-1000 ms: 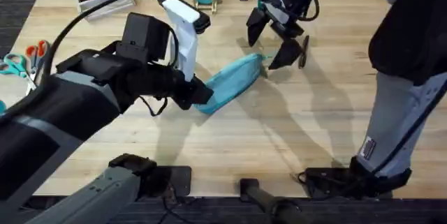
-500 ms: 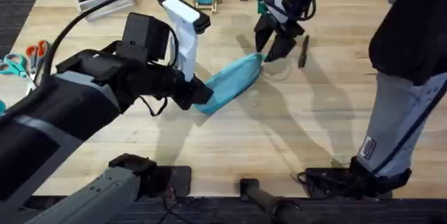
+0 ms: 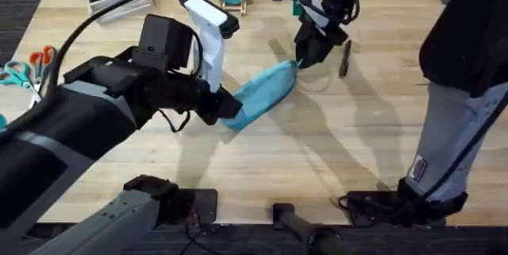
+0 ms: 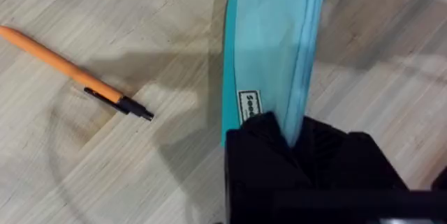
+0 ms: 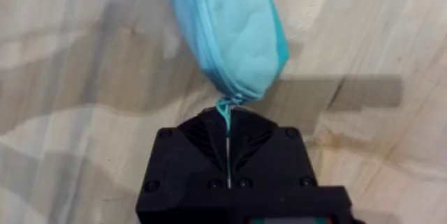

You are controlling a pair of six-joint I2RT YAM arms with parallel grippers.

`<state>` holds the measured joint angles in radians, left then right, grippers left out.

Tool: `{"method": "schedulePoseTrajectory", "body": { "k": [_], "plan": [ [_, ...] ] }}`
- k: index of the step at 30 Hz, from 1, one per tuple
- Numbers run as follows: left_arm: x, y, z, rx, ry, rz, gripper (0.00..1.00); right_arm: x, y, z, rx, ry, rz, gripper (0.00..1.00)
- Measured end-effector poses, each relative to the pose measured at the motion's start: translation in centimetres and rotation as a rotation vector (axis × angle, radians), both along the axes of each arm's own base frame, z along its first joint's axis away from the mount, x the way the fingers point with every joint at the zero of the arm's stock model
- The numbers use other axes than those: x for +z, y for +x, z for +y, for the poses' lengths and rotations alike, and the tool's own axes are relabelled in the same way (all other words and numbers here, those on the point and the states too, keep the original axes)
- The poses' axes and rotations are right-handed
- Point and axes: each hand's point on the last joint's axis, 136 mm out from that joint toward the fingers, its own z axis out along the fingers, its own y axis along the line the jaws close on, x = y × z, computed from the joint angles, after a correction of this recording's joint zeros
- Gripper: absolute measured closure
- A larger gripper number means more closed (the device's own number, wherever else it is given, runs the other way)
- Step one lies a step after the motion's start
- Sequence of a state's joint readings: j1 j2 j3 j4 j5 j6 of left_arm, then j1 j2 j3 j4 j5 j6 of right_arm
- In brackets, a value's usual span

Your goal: Unzip the bag, pick up the pens from the table one at a time and place them inside, then zip the bag closed.

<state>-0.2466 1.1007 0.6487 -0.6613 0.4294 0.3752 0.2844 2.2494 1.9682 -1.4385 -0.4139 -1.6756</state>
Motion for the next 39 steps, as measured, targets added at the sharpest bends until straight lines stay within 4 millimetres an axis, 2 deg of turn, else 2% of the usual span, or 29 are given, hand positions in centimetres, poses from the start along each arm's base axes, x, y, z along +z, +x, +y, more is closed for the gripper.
{"method": "schedulePoseTrajectory", "body": {
  "k": [9, 15, 21, 39],
  "plan": [
    [0.0, 0.0, 0.0, 0.000, 0.000, 0.000, 0.959, 0.8, -0.8, -0.3, -0.025, -0.027, 0.048, 0.971],
    [0.0, 0.0, 0.0, 0.000, 0.003, 0.000, 0.959, 4.1, -0.4, -0.3, -0.025, -0.031, 0.016, 0.971],
    [0.0, 0.1, 0.0, 0.001, 0.002, -0.007, 0.959, 6.3, 1.4, 0.4, -0.020, -0.007, -0.086, 0.971],
    [0.0, 0.1, 0.0, 0.000, 0.003, -0.005, 0.959, 6.3, 0.4, 2.3, 0.004, -0.021, -0.081, 0.971]
  ]
}}
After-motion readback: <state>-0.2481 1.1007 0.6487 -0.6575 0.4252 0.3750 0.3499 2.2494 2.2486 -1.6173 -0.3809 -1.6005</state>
